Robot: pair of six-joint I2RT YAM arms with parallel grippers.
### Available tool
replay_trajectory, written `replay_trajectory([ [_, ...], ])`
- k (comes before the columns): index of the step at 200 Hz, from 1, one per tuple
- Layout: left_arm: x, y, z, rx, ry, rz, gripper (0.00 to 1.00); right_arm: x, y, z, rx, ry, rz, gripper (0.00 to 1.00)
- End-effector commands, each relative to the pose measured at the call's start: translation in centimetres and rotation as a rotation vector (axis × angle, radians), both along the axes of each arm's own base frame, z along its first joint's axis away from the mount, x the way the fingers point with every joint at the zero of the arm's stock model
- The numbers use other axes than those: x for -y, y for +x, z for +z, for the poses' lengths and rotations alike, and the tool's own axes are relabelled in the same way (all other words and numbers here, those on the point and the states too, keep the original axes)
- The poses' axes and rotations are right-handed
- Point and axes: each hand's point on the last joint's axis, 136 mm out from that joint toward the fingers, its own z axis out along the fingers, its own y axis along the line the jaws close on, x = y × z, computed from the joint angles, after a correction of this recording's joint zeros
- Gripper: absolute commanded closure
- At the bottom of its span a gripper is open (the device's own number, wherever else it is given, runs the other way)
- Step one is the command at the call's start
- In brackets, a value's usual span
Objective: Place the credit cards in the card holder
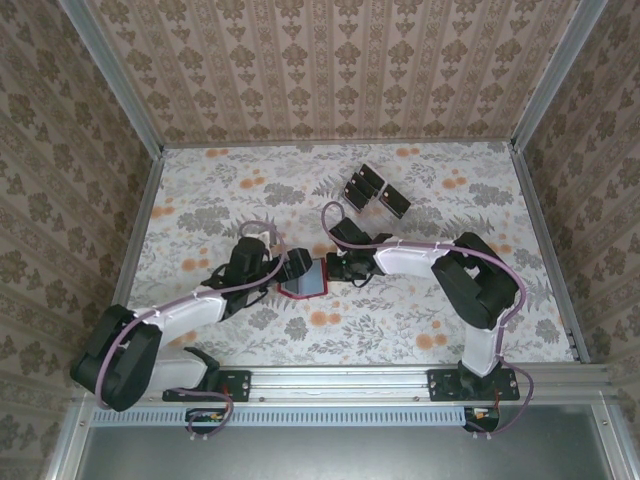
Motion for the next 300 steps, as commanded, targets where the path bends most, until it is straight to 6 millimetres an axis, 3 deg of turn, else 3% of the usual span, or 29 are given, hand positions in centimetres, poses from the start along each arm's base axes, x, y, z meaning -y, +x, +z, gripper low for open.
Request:
replay_trajectory([
  [1, 2.0, 0.5, 2.4, 0.038, -0.062, -0.027, 0.0, 0.3, -0.1, 0.0, -0.019, 0.016, -0.009, 0.99],
  [60, 4.5, 0.3, 2.6, 0.047, -0.076, -0.059, 0.0, 1.5, 0.6, 1.6, 0.005, 0.034, -0.041, 0.74],
  [144, 6.8, 0.5, 1.4, 0.03, -0.072, -0.081, 0.0, 4.4, 0.6, 2.7, 0.023, 0.036, -0.092, 0.7],
  [193, 6.7, 0.5, -1.6, -0.028, -0.026, -0.045, 0.0, 5.5, -0.5, 4.5, 0.047, 0.062, -0.115, 0.64],
  [222, 6.0, 0.6, -2.9, -0.042, 0.003, -0.013, 0.0, 5.8, -1.5, 5.7, 0.057, 0.109, -0.124, 0.65],
  [241, 5.5, 0.7, -3.2, -0.038, 0.017, 0.01, 0.0, 5.6, -2.3, 6.2, 0.06, 0.159, -0.127, 0.71],
  [270, 5.2, 1.0, -2.5, -0.019, 0.014, 0.025, 0.0, 4.7, -3.1, 6.5, 0.051, 0.231, -0.132, 0.87],
  [300, 5.2, 1.6, -1.1, 0.0, 0.007, 0.016, 0.0, 3.4, -3.5, 6.6, 0.047, 0.29, -0.132, 0.94],
])
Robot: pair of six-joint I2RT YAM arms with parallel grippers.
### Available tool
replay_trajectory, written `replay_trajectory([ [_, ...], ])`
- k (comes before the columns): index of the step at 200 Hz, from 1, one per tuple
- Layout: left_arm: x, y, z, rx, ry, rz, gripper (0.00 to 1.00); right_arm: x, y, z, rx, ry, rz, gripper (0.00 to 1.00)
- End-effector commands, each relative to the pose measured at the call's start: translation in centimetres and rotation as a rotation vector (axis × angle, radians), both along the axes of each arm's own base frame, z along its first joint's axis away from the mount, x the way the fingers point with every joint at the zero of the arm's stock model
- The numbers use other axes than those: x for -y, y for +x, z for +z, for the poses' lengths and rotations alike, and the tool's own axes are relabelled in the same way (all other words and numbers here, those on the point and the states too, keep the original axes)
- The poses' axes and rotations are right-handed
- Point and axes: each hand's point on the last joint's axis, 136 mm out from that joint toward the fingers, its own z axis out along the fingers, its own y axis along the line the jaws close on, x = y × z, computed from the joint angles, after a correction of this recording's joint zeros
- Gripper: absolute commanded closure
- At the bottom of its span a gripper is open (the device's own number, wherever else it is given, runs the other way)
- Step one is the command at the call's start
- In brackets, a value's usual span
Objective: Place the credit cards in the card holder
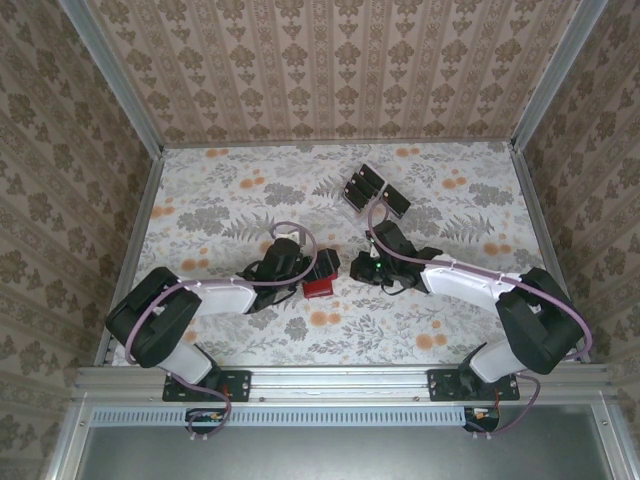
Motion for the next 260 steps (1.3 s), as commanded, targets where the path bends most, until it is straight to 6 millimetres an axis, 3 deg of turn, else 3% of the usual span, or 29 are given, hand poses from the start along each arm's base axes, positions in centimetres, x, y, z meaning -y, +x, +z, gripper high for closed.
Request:
replay_trajectory([
  [1, -0.8, 0.6, 0.9, 0.012, 0.011, 0.025, 0.0, -1.9, -0.3, 1.4, 0.014, 0.103, 0.005, 0.94],
  [36, -1.5, 1.5, 2.5, 0.034, 0.015, 0.033, 0.0, -4.2, -0.8, 2.4, 0.032, 0.121, 0.049, 0.95],
  [104, -2.3, 1.9, 2.7, 0.027, 0.012, 0.041, 0.0, -7.5, -0.8, 2.7, 0.037, 0.114, 0.103, 0.98],
  [131, -3.0, 2.3, 3.2, 0.036, 0.009, 0.049, 0.0, -7.7, -0.6, 1.3, 0.021, 0.084, 0.101, 1.0],
  [173, -5.9, 3.0, 3.5, 0.028, 0.079, 0.083, 0.0, -7.7, 0.0, -1.4, -0.005, 0.018, 0.103, 1.0],
  [223, -9.2, 2.3, 1.0, -0.054, 0.308, 0.071, 0.0, -9.1, 1.0, -3.4, -0.027, -0.014, 0.142, 1.0],
  [260, -10.1, 2.0, -0.5, -0.077, 0.415, 0.039, 0.0, -9.0, 0.9, -4.6, -0.048, -0.029, 0.144, 1.0],
])
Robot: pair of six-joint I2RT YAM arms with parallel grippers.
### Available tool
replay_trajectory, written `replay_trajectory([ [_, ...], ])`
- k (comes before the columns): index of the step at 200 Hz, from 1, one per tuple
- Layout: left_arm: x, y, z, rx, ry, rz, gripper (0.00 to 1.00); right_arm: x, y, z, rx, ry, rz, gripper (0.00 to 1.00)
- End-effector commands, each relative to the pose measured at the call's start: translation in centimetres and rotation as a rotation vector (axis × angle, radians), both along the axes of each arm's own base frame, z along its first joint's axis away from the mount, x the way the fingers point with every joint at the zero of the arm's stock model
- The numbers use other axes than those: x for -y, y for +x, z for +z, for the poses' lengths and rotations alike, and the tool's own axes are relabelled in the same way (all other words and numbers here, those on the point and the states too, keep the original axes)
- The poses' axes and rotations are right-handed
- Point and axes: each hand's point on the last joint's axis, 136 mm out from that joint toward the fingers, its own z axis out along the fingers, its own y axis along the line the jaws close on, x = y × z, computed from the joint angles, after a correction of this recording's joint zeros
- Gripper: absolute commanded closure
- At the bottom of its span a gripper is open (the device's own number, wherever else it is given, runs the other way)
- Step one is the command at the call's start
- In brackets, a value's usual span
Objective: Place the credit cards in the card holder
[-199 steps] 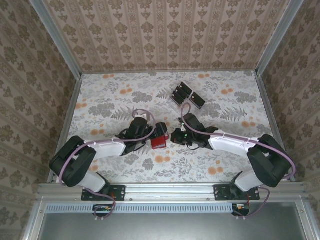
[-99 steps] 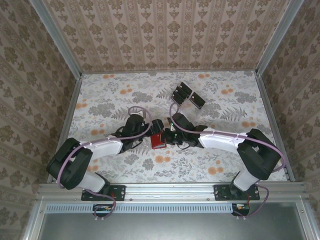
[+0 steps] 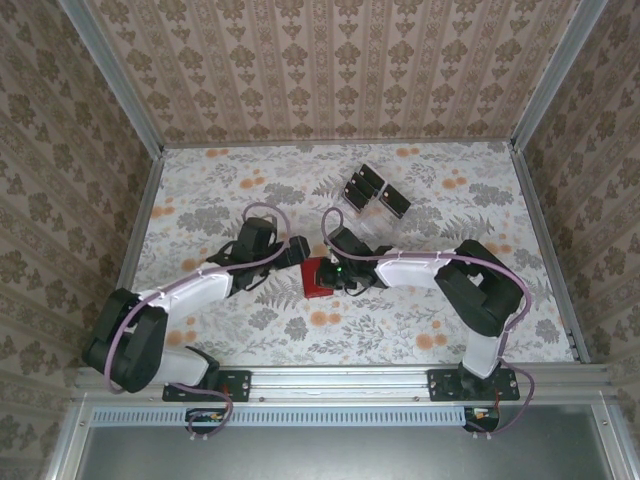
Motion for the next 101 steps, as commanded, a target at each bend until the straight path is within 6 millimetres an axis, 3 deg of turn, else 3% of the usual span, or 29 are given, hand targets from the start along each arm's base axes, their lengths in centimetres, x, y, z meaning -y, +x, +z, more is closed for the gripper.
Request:
replay_trajectory([
  [1, -1.4, -0.5, -1.6, -0.043, 0.133, -0.035, 0.0, -0.3, 0.1, -0.8, -0.005, -0.019, 0.023, 1.0],
  [101, 0.4, 0.5, -2.4, -0.036, 0.115, -0.108, 0.0, 0.0, 0.1, -1.6, -0.019, -0.022, 0.017, 1.0],
])
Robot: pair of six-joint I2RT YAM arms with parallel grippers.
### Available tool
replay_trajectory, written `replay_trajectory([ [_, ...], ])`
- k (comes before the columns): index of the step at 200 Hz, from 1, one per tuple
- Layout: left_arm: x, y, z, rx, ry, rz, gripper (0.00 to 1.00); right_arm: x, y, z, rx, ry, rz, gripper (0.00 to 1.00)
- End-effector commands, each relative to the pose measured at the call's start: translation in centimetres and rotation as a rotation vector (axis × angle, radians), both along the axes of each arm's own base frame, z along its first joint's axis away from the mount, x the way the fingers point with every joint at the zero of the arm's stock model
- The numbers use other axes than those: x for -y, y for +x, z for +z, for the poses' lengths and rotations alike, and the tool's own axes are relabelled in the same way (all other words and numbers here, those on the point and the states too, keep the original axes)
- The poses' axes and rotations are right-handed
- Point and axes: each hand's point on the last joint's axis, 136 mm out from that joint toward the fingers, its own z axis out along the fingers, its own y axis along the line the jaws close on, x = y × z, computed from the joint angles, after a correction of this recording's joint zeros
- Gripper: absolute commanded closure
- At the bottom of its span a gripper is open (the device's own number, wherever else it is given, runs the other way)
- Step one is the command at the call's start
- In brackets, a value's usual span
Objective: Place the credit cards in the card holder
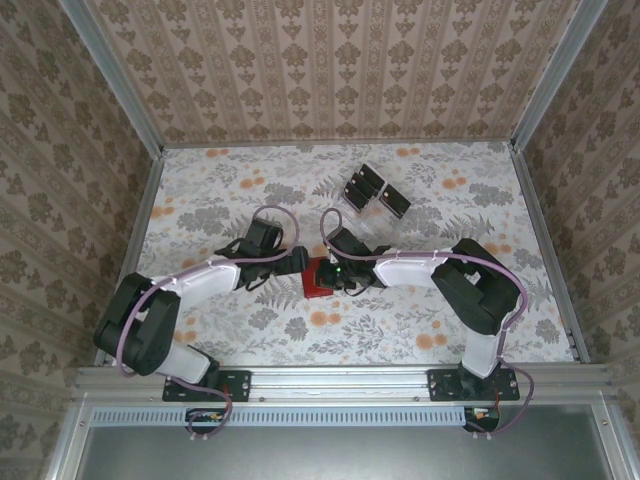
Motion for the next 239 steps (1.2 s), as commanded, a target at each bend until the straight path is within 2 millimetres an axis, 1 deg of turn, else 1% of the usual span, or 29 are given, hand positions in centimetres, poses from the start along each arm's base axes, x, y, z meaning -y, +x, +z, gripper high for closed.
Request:
replay_trajectory([
  [1, 0.6, 0.8, 0.5, 0.024, -0.012, -0.031, 0.0, 0.1, -0.1, -1.1, -0.017, -0.018, 0.009, 1.0],
  [76, 1.2, 0.8, -1.4, -0.013, 0.0, -0.047, 0.0, 0.1, -0.2, -1.3, -0.025, -0.01, 0.005, 1.0],
  [108, 0.8, 0.5, -2.3, -0.029, 0.062, -0.043, 0.0, 0.0, -0.1, -0.8, -0.023, -0.002, 0.01, 1.0],
  [136, 0.4, 0.1, -3.3, -0.061, 0.156, -0.053, 0.0, 0.3, 0.3, 1.2, 0.006, 0.016, 0.01, 1.0],
  [161, 0.2, -0.2, -3.9, -0.075, 0.23, -0.059, 0.0, 1.3, 0.7, 3.3, 0.037, 0.024, -0.007, 1.0],
  [189, 0.1, -0.5, -4.5, -0.087, 0.246, -0.055, 0.0, 3.6, 1.0, 5.6, 0.083, 0.01, -0.045, 1.0],
  [206, 0.1, -0.7, -4.7, -0.09, 0.248, -0.056, 0.0, 5.5, 1.3, 6.3, 0.109, -0.041, -0.084, 1.0],
  [213, 0.0, -0.7, -4.7, -0.09, 0.248, -0.054, 0.0, 6.3, 1.4, 6.4, 0.116, -0.073, -0.097, 0.95],
  [225, -0.1, -0.8, -4.8, -0.091, 0.248, -0.052, 0.01, 7.3, 1.5, 6.4, 0.12, -0.131, -0.104, 0.81],
  [239, 0.0, -0.8, -5.0, -0.091, 0.248, -0.053, 0.0, 7.7, 1.7, 6.2, 0.12, -0.182, -0.092, 0.73],
])
